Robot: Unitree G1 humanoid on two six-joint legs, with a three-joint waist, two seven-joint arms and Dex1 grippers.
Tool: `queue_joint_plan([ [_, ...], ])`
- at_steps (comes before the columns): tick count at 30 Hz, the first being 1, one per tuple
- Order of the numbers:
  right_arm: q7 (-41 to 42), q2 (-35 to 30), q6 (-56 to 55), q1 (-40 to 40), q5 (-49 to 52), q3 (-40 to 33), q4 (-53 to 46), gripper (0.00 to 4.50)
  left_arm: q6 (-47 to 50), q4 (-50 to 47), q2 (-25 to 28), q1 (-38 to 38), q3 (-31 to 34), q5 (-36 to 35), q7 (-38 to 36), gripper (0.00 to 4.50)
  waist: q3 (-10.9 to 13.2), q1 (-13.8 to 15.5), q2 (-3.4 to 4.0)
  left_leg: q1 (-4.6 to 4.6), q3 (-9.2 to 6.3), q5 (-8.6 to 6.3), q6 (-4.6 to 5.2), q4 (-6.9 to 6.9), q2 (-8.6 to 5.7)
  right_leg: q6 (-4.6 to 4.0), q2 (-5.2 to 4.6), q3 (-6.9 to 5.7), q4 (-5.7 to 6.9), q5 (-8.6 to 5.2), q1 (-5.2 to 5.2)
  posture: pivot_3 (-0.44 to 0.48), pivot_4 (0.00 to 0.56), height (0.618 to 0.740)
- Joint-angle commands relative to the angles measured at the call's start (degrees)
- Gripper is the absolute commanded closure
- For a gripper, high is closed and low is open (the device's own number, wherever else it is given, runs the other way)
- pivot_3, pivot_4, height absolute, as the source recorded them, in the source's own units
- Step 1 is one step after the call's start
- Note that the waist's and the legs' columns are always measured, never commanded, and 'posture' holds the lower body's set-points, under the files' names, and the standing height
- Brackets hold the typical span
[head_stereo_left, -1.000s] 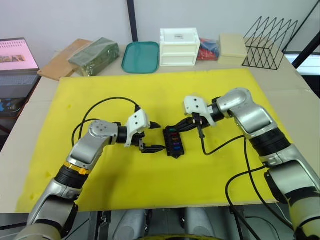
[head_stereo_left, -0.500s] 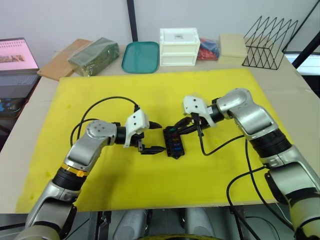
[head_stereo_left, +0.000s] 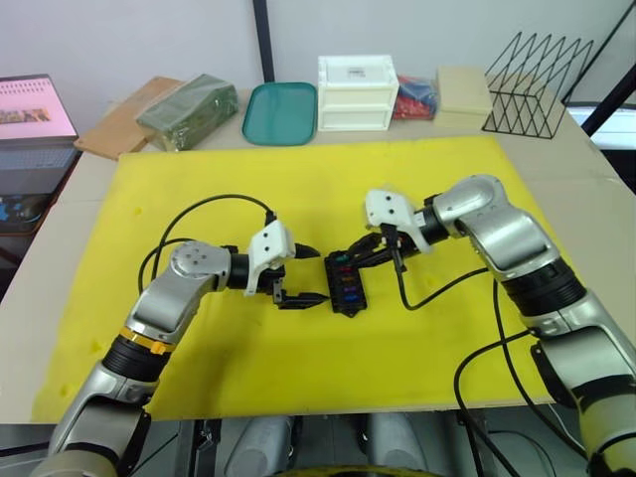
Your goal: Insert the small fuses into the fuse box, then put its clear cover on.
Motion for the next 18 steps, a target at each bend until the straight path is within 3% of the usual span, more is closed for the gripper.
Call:
queue_joint_plan([
  [1,-0.1,-0.07,1.37,-2.22,1.72,-2.53,-2.37,3.54,-0.96,-0.89,0.21,-0.2,1.04,-0.19,0.06,0.0,0.0,-0.03,0.0,0.0,0.0,0.0,0.0,0.0,0.0,0.0,0.0,0.0,0.0,0.0,0.0,0.0,0.15,0.74],
  [8,-0.4,0.47,4.34,-2.92,3.74,-3.24,-3.37,3.54,-1.18,-0.39,0.2,-0.48,1.11,-0.03,0.1,0.0,0.0,-0.01,0.0,-0.01,0.0,0.0,0.0,0.0,0.0,0.0,0.0,0.0,0.0,0.0,-0.01,0.0,0.15,0.74],
  [12,-0.61,0.83,5.34,-2.74,5.12,-3.5,-4.04,4.44,-1.38,-0.24,0.25,-0.45,1.16,0.02,0.11,0.0,0.0,-0.02,0.0,0.0,0.0,0.0,0.0,0.0,0.0,0.0,0.0,0.0,0.0,0.0,-0.01,0.0,0.15,0.74],
  [18,-1.87,1.74,4.29,-2.15,4.58,-2.66,-2.79,4.48,-1.57,-0.06,0.29,-0.52,1.16,0.07,0.11,0.0,0.0,-0.02,0.0,-0.01,0.0,0.0,0.0,0.0,0.0,0.0,0.0,0.0,0.0,0.0,-0.01,0.0,0.15,0.74],
])
